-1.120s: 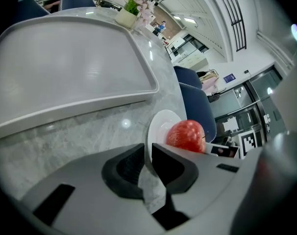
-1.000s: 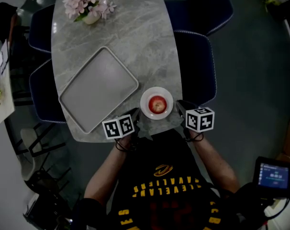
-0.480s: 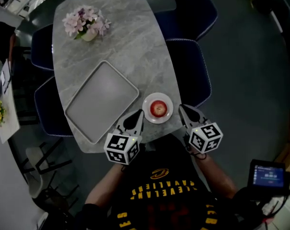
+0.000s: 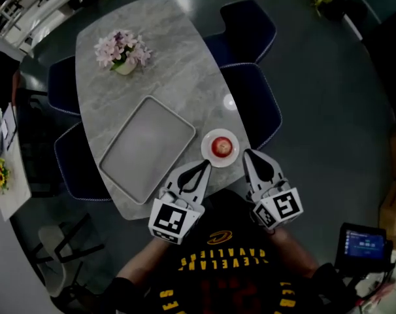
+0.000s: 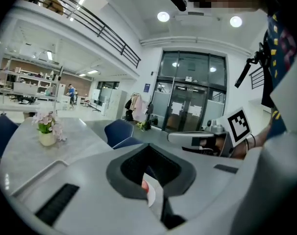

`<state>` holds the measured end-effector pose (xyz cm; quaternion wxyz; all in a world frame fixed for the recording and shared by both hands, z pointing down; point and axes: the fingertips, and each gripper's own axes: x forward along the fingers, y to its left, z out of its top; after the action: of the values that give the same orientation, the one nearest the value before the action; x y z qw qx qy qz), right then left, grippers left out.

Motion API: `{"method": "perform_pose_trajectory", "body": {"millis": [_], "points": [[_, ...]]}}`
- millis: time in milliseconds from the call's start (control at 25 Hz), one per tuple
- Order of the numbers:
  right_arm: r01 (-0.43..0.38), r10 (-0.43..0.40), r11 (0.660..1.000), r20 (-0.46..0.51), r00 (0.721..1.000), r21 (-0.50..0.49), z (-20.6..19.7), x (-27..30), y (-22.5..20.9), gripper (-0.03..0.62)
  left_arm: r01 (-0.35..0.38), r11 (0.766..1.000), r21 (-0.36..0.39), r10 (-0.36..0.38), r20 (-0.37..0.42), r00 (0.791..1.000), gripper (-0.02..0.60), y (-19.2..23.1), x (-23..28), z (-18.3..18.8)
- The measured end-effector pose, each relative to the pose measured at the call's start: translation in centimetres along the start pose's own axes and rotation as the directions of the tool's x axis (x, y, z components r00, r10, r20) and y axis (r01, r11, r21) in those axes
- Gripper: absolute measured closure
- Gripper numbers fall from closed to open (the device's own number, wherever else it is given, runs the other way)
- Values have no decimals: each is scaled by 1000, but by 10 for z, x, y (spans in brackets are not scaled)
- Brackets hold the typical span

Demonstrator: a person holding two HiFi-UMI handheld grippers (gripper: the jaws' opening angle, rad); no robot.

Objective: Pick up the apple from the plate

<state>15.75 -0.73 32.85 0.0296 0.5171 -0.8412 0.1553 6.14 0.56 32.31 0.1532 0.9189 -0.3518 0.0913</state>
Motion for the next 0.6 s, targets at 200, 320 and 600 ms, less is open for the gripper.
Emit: {"method": "perform_pose_trajectory", "body": {"millis": [200,320,600], "points": [[47,-47,999,33,998,-24,7,-26,23,588,71,997,39,-73,35,997,581,-20,-24,8],[83,-77,994,74,994,-72,20,-41,39,588,83,995,59,-86,60,994,581,-26,-44,18],[125,-102,980,147,984,-156,31,-65,92,588,61,993,104,-76,147,986,581,-28,-99,30]]}}
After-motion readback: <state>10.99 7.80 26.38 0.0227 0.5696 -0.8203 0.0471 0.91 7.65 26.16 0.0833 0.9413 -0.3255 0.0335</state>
